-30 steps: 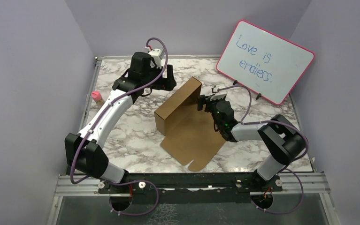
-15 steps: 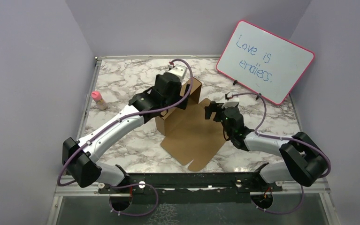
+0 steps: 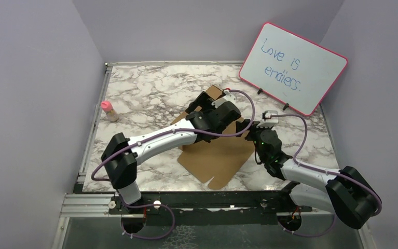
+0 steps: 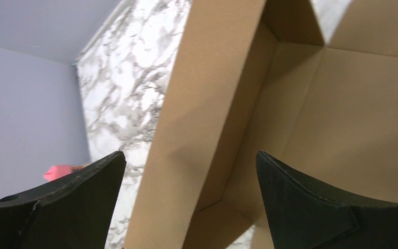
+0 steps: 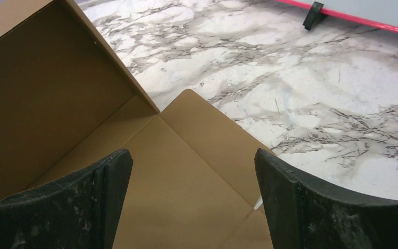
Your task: Fold the paper box
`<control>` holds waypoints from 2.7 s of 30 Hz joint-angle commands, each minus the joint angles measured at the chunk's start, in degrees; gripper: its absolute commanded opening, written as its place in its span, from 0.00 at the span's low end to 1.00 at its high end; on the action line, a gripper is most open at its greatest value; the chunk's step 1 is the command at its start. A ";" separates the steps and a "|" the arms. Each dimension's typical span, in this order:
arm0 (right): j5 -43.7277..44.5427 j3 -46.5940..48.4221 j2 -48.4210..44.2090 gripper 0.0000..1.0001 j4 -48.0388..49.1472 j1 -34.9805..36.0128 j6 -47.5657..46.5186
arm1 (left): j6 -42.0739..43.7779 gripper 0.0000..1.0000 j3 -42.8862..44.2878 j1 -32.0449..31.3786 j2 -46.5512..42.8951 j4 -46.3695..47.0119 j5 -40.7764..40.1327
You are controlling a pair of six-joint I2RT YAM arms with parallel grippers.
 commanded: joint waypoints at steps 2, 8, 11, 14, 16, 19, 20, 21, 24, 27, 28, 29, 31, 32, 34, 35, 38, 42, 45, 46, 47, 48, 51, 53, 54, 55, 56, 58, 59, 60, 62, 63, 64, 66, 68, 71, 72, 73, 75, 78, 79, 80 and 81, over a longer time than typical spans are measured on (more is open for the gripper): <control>4.58 -1.42 -2.12 0.93 4.23 -0.23 -0.86 | 4.74 0.91 4.84 0.05 5.00 -0.54 -13.38; 3.94 -2.59 -3.79 0.94 5.59 -0.22 -0.51 | 5.50 0.83 7.48 0.05 9.31 -0.44 -17.53; 4.03 -3.31 -4.03 0.93 6.47 -0.26 -0.41 | 5.49 0.80 8.19 0.05 11.34 -0.20 -19.44; 3.79 -3.38 -4.12 0.93 6.62 -0.27 -0.20 | 5.45 0.76 9.15 0.05 13.33 -0.10 -20.58; 3.67 -3.44 -4.51 0.93 6.54 -0.23 -0.23 | 5.93 0.71 9.61 0.05 14.40 -0.09 -21.78; 3.76 -3.64 -5.11 0.93 6.64 -0.24 -0.23 | 6.35 0.63 9.98 0.05 15.04 -0.05 -23.04; 3.75 -3.72 -5.25 0.93 6.71 -0.28 -0.24 | 6.29 0.61 10.00 0.05 15.13 -0.05 -23.09; 3.75 -3.73 -5.29 0.93 6.70 -0.23 -0.23 | 6.32 0.59 10.00 0.05 15.15 0.07 -23.12; 3.59 -3.69 -5.37 0.93 6.72 -0.19 -0.23 | 6.86 0.51 10.22 0.05 15.53 0.09 -23.51; 3.49 -3.69 -5.70 0.94 6.54 -0.27 -0.31 | 7.40 0.47 10.28 0.05 15.47 0.09 -24.02; 3.49 -3.73 -5.87 0.93 6.44 -0.27 -0.40 | 7.35 0.45 10.20 0.05 15.31 0.09 -23.95; 3.49 -3.77 -6.22 0.93 6.40 -0.22 -0.41 | 7.30 0.43 10.18 0.13 15.09 0.09 -23.82; 3.34 -3.89 -6.87 0.93 6.34 -0.25 -0.47 | 7.23 0.38 10.26 0.26 14.77 0.16 -23.37; 3.32 -3.95 -7.30 0.93 6.31 -0.20 -0.56 | 7.30 0.36 10.33 0.37 14.66 0.17 -23.09; 3.06 -3.91 -8.06 0.93 5.96 -0.19 -0.88 | 7.38 0.31 10.44 0.79 14.55 0.17 -22.75; 2.83 -3.91 -8.55 0.93 5.79 -0.20 -1.01 | 7.37 0.30 10.49 1.02 14.52 0.16 -22.72; 2.31 -3.69 -10.42 0.93 4.80 -0.27 -1.53 | 7.28 0.24 10.36 1.90 13.89 0.17 -21.90; 0.50 -3.28 -13.94 0.93 3.46 -0.20 -2.35 | 6.49 0.21 10.30 3.40 12.24 0.04 -18.48; -1.42 -1.83 -16.57 0.93 0.77 -0.20 -3.44 | 5.96 0.20 10.65 5.33 10.75 0.04 -14.74; -1.89 -1.11 -17.56 0.93 -0.66 -0.19 -3.60 | 5.85 0.20 10.74 6.18 10.21 0.07 -13.38; -2.33 -0.61 -18.53 0.93 -1.91 -0.20 -3.66 | 5.59 0.19 10.79 7.14 9.48 0.11 -11.81; -2.70 -0.45 -19.57 0.93 -2.56 -0.21 -3.60 | 5.30 0.19 10.91 8.25 8.87 0.04 -9.71; -4.07 0.80 -23.06 0.93 -5.50 -0.25 -4.31 | 3.19 0.17 10.99 12.31 6.46 0.04 -1.96; -4.66 2.46 -25.08 0.93 -8.47 -0.20 -5.15 | 1.91 0.16 10.57 15.80 4.82 0.08 4.53; -4.86 3.32 -26.05 0.93 -9.96 -0.25 -5.61 | -0.02 0.15 10.35 17.56 4.10 0.13 7.28; -4.97 4.13 -26.96 0.93 -11.75 -0.24 -6.13 | -0.93 0.15 10.04 19.06 3.55 0.17 9.84; -5.10 4.91 -27.97 0.93 -13.09 -0.28 -6.58 | -1.64 0.15 9.70 20.64 3.06 0.15 11.97; -5.21 6.54 -29.84 0.93 -15.53 -0.27 -7.26 | -2.64 0.14 8.96 23.39 2.41 0.16 16.25; -5.42 7.08 -30.74 0.93 -16.62 -0.20 -7.53 | -3.10 0.14 8.61 24.87 2.25 0.17 18.58; -5.79 7.31 -31.49 0.93 -16.99 -0.23 -8.07 | -3.57 0.14 8.18 26.30 2.01 0.19 21.48; -6.81 6.84 -32.37 0.93 -16.76 -0.22 -8.01 | -5.10 0.13 7.78 30.12 1.88 0.18 27.51; -7.43 6.74 -32.48 0.93 -16.69 -0.27 -7.89 | -5.85 0.13 7.62 31.50 1.88 0.17 30.54; -8.01 6.92 -32.36 0.93 -17.05 -0.21 -7.88 | -6.56 0.13 7.43 32.80 1.95 0.13 32.96; -8.73 8.06 -31.75 0.93 -18.84 -0.24 -7.68 | -8.03 0.13 6.94 34.96 2.18 0.16 37.19; -8.95 9.78 -30.81 0.93 -21.14 -0.23 -7.30 | -9.47 0.13 5.85 37.01 2.46 0.17 40.93; -10.69 12.22 -29.73 0.93 -23.96 -0.25 -7.18 | -11.85 0.13 3.41 39.44 2.83 0.26 45.62; -11.64 12.73 -29.21 0.93 -24.43 -0.20 -6.88 | -12.75 0.13 2.48 39.95 2.84 0.29 46.53; -12.62 13.31 -28.61 0.93 -24.86 -0.22 -6.84 | -13.57 0.12 1.30 40.29 2.80 0.50 47.82; -14.81 14.86 -27.13 0.93 -26.85 -0.24 -6.63 | -15.20 0.12 -1.28 40.94 2.47 1.41 50.21; -16.45 16.80 -25.58 0.93 -29.66 -0.26 -6.63 | -17.37 0.13 -5.38 41.88 1.72 3.39 53.81; -16.54 17.03 -25.27 0.93 -30.02 -0.25 -6.77 | -18.16 0.13 -6.65 42.10 1.44 4.07 54.29; -16.52 17.20 -25.09 0.93 -30.15 -0.20 -7.07 | -18.79 0.13 -8.04 42.21 1.02 4.68 54.81; -16.55 17.28 -24.88 0.93 -30.04 -0.20 -7.49 | -19.45 0.14 -9.15 42.23 0.68 5.38 55.32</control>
